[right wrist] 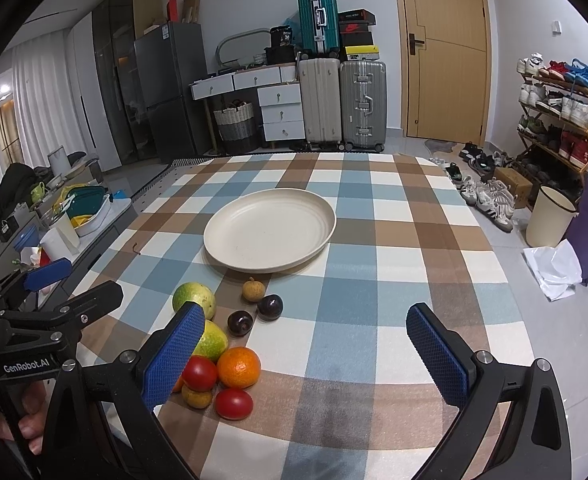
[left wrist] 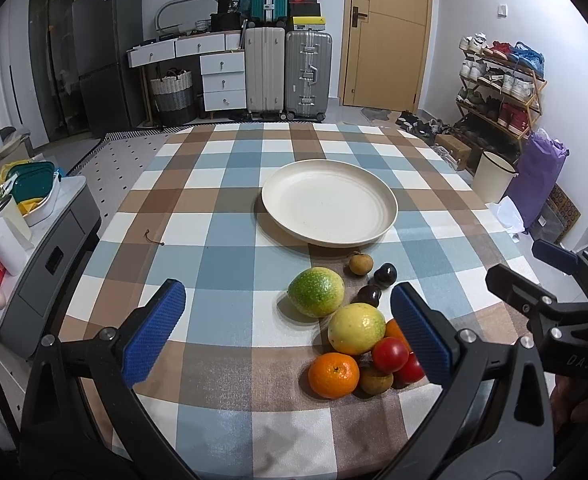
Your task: Organize fruits
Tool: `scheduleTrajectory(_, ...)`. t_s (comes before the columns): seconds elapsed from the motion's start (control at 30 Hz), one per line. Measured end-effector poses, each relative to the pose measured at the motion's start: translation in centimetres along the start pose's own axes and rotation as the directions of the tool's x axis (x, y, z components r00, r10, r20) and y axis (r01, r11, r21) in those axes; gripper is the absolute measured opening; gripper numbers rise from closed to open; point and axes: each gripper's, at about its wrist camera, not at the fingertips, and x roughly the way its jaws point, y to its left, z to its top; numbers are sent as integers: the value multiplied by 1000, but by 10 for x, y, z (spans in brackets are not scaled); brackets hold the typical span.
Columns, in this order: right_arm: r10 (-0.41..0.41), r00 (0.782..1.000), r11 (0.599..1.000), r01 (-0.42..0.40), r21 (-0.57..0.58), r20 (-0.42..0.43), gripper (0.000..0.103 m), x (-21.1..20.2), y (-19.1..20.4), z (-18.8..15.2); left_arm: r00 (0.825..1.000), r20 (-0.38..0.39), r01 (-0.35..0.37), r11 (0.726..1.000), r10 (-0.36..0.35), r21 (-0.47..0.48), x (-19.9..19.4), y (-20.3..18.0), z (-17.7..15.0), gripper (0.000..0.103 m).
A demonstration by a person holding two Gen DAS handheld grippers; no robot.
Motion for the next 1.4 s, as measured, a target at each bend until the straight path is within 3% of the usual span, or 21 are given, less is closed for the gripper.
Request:
scheduleTrajectory(0.37,65,997,998,-65,7,-38,103,12,0,-12,1000,-24,18,1000,-18,-20,12,4,-10,102)
scheduleTrajectory(0.57,76,996,997,-76,9,-52,103,16,0,-16,995,-59,80,996,-82,-40,20,10,-17,102)
scheduleTrajectory(0.97,86,994,996,-85,25,-61,103,20,-4,-17,967,-197,155,986,-163,-57,55,11,-39,101)
scheduleTrajectory(1.4,84,994,996,-82,31,-70,103,25,-7,-16,911,-318,230,963,-264,-140,92,13,-60,81)
